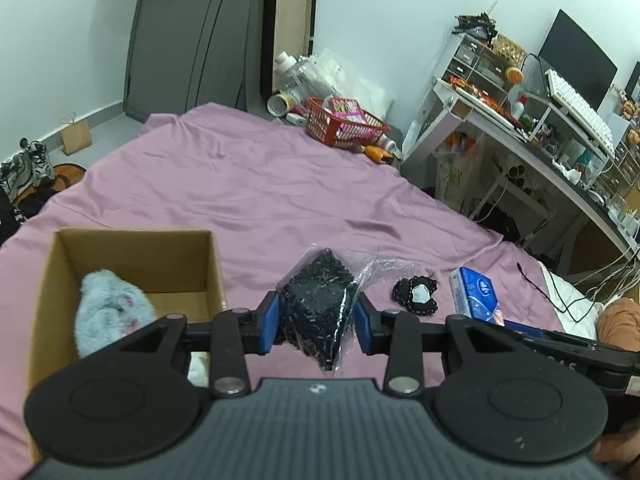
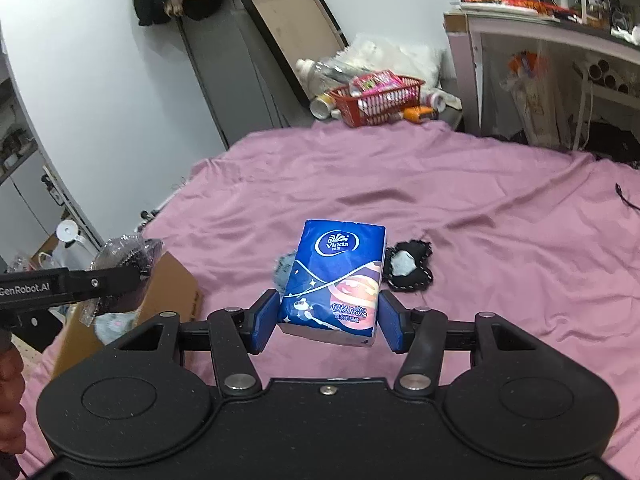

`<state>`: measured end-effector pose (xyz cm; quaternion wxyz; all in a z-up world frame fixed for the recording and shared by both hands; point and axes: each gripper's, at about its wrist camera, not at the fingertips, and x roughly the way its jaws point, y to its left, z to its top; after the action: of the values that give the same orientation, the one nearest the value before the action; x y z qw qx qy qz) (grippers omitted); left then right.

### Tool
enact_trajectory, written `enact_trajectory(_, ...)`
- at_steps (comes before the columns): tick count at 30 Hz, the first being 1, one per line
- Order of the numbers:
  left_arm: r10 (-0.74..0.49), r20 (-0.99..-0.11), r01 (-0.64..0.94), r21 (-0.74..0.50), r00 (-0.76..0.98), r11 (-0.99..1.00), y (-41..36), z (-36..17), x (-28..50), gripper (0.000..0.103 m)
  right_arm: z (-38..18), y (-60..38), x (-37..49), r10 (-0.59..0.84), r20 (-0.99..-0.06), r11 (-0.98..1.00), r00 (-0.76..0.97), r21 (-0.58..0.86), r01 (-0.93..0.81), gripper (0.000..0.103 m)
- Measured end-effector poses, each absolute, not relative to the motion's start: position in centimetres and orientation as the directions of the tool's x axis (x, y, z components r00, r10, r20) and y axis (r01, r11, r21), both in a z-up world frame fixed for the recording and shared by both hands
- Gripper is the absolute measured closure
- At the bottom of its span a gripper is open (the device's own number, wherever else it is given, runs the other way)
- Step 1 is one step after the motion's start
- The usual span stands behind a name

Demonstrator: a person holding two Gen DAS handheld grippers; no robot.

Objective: Organize soft objects
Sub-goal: 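Grasp the clear bag of black beads with left gripper while right gripper grasps blue tissue pack, then carry bead bag and tissue pack over the box and open both grippers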

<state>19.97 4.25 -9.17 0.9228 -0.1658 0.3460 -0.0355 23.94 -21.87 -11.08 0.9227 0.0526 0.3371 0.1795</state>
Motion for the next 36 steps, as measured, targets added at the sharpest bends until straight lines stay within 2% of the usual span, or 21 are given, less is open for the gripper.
enact_trajectory(14,-0.129,-0.626,-0.106,-0.324,0.769,0.94,7.9,-8.6,15.9,0.065,-8.0,-18.7,20.8,0.447,-0.533,0.893,0.718,0.226,-0.388,0.051)
enact_trajectory(36,-0.153,-0.692,-0.19,-0.393,0.706,0.9,12.1,-13.2,13.9,0.065,-7.4,-11.6,19.1,0.529,-0.542,0.833,0.653,0.182,-0.523,0.051)
